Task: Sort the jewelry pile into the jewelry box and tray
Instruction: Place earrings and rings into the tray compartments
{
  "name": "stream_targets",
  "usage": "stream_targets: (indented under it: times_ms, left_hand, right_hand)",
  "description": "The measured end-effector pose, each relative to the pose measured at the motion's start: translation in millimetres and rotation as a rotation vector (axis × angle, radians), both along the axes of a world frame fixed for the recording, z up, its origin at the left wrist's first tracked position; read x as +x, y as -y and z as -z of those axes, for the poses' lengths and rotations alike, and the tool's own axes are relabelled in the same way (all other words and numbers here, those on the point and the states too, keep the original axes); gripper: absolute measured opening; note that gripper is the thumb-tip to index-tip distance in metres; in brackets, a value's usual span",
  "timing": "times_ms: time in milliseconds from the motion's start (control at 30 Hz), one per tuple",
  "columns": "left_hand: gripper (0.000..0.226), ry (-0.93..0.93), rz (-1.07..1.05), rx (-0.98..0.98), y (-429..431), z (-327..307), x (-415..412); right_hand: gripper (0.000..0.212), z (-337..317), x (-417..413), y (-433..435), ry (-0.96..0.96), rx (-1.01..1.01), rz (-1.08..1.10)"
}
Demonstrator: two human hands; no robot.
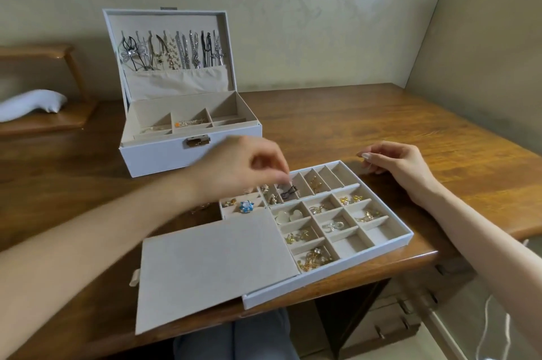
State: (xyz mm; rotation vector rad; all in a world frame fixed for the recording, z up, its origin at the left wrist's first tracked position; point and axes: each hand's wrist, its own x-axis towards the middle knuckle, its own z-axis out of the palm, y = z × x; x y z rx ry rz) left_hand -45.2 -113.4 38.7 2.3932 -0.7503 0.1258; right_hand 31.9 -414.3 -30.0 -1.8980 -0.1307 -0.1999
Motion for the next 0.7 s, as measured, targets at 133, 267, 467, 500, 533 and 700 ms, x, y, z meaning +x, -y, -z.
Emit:
stream_targets:
  times_ms: [133,267,467,500,533,700]
  left_hand:
    - [0.004,0.055,-0.289,0.080,-71,-14,16]
    - [0.007,-0.119,-0.282,0.342,-111,1,17]
    - [0.022,-0.194,-0.200,0.412,-103,27,3]
    - [0.024,-0.165,-0.217,0.446,-100,31,2]
    - [0.024,-0.133,-0.237,0.461,-98,34,2]
    - [0.024,-0.084,-0.300,0.362,-100,42,0]
  right_hand:
    - [0.010,-10,-4,-9,0.078,-0.143,-0.022]
    - [0.015,-36,-8,-51,0.210,-0.269,-0.175]
    - [0.010,-54,-19,-139,0.333,-0.497,-0.477]
    - [0.010,-55,-22,-154,0.351,-0.542,-0.536]
    - [0.010,-55,-25,-169,0.371,-0.593,-0.587]
    - [0.012,-42,-37,-229,0.474,-0.913,-0.645]
